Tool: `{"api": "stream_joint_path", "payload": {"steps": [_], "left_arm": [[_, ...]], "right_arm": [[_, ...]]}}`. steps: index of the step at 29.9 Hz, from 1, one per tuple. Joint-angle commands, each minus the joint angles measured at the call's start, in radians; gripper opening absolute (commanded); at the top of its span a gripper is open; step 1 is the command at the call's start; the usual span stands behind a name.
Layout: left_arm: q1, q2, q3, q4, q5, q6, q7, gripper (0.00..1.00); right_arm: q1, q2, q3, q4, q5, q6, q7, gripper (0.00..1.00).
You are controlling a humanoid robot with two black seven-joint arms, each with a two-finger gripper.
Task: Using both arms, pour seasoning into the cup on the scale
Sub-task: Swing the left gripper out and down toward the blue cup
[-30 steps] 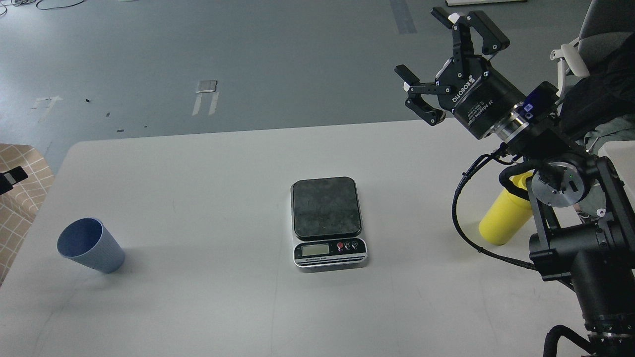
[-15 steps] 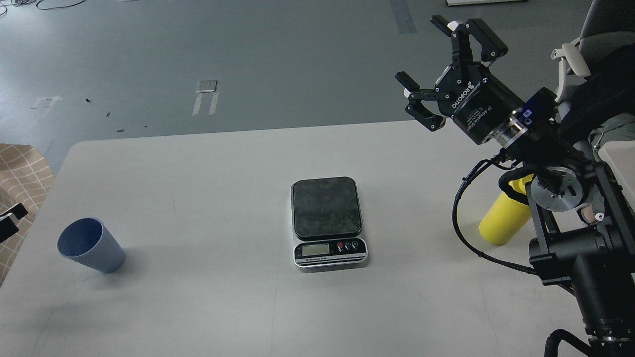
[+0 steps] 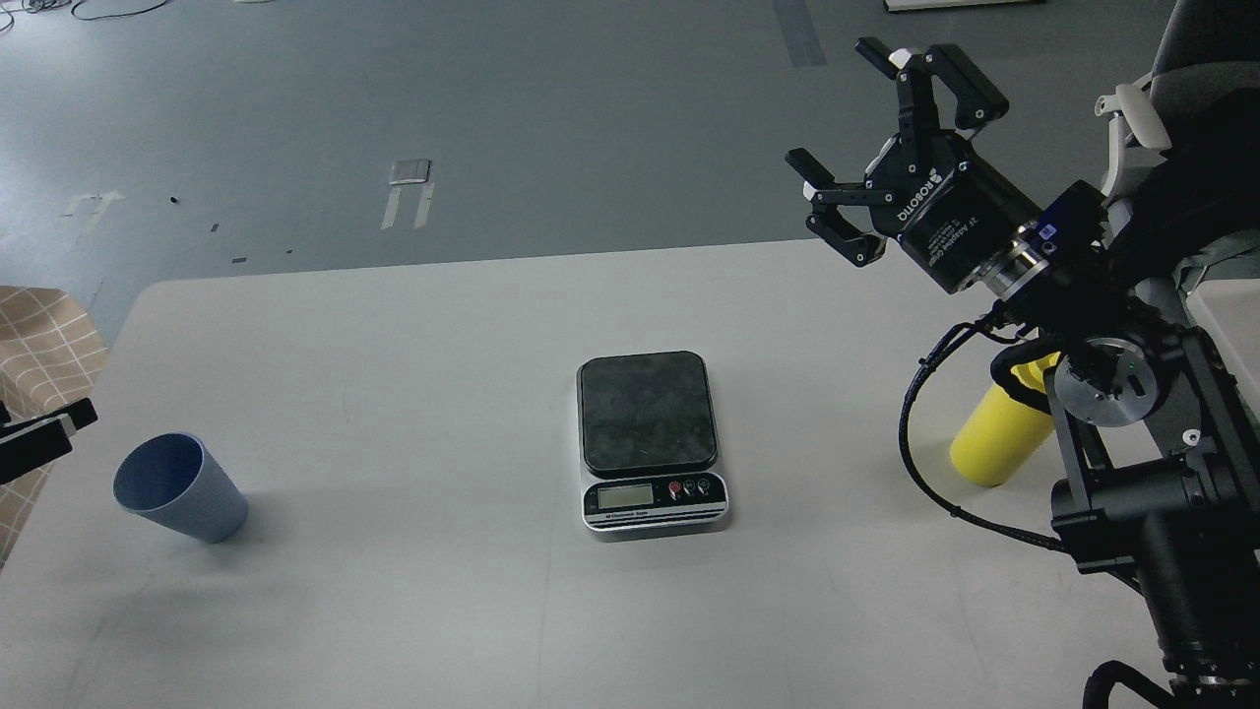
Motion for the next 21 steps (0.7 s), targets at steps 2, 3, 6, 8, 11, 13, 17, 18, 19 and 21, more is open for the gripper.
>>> {"api": "stream_joint_path", "payload": {"steps": [2,3,6,8,11,13,17,18,19,21], "left_arm": [[-0.045,-0.004,-0.008,0.000,0.003,0.052,0.000,0.98],[-0.057,-0.007,-0.015,0.005,0.000,0.082,0.000,0.98],[-0.079,-0.019,-0.021,0.011,-0.020,0.109,0.000,0.98],[-0.086,-0.033,-0.029,0.009,-0.056,0.109,0.000,0.98],[-0.114,-0.051,-0.045,0.011,-0.203,0.083,0.000,0.98],[-0.120,-0.051,-0.058,0.012,-0.254,0.054,0.000,0.98],[-0.220,-0.050,-0.074,0.040,-0.415,-0.052,0.000,0.98],[-0.234,-0.051,-0.078,0.054,-0.426,-0.064,0.000,0.98],[-0.246,-0.053,-0.080,0.066,-0.435,-0.077,0.000,0.98],[-0.296,-0.054,-0.081,0.088,-0.458,-0.121,0.000,0.98]], "right_arm": [[-0.005,0.000,-0.001,0.000,0.000,0.000,0.000,1.00],[-0.005,0.000,-0.001,-0.001,0.000,0.000,0.000,1.00],[-0.005,0.000,-0.001,-0.004,0.000,0.000,0.000,1.00],[-0.005,0.000,-0.002,-0.006,0.000,0.000,0.000,1.00],[-0.005,0.000,-0.005,-0.007,-0.001,0.000,0.000,1.00],[-0.005,0.000,-0.007,-0.007,-0.001,0.000,0.000,1.00],[-0.005,0.000,-0.005,-0.007,0.000,0.000,0.000,1.00],[-0.005,0.000,-0.005,-0.007,-0.001,0.000,0.000,1.00],[-0.005,0.000,-0.004,-0.006,0.000,0.000,0.000,1.00],[-0.005,0.000,-0.004,-0.006,0.000,0.000,0.000,1.00]]}}
